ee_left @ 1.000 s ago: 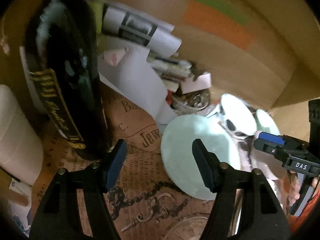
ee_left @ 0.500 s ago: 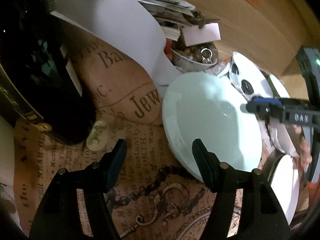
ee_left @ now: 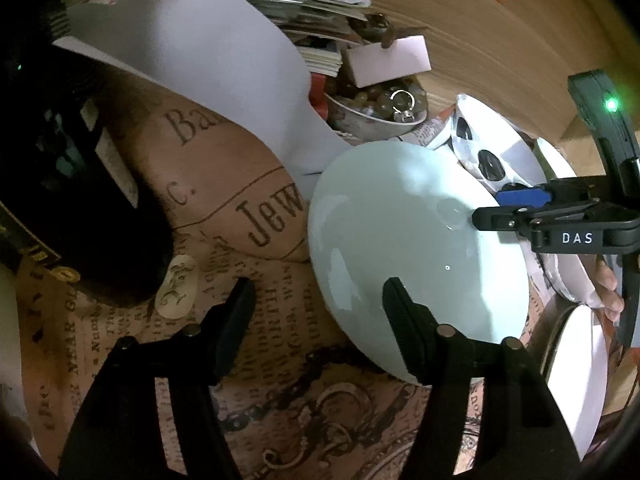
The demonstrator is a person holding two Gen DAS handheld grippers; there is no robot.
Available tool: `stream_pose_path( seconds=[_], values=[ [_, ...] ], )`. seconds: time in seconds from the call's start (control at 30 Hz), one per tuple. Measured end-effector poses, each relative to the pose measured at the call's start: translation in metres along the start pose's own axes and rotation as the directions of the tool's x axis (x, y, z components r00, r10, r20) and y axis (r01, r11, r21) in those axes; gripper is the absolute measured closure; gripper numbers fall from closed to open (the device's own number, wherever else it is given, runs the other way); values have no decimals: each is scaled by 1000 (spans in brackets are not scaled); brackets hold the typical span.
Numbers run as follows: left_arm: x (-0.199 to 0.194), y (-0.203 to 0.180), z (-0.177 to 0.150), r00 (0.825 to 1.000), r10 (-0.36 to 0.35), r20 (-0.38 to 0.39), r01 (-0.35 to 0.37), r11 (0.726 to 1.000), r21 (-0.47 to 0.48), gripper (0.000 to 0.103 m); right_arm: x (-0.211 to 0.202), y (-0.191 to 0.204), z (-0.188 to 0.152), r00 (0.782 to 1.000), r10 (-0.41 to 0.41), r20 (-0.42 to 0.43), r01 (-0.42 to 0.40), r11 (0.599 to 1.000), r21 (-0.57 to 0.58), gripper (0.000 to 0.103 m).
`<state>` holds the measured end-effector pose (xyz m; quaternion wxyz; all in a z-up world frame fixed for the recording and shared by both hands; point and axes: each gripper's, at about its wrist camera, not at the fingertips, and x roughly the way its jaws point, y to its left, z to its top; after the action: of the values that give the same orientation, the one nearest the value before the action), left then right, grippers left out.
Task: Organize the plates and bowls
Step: 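Reach the right tool to the mint green plate and grasp its rim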
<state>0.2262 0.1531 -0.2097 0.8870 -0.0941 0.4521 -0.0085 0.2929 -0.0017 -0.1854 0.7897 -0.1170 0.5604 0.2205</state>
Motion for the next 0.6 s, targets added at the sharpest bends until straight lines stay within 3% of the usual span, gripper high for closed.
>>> stream_pose_path(
  seconds=[0.1,0.37,0.6],
  values=[
    [2,-3,0,1000,-12,-8,12,1000,11,51,2,3,1,1000,5,-6,-5,1000,-11,60],
    [-1,-2,-7,999,-31,-26,31,1000,-1,58,-2,20,-13,997,74,1,-74,996,-39,64],
    [-9,7,-16,1000,1,-10,-1,1000,-14,61,4,43,-18,1000,19,17,-17,993,-115,64]
  ],
)
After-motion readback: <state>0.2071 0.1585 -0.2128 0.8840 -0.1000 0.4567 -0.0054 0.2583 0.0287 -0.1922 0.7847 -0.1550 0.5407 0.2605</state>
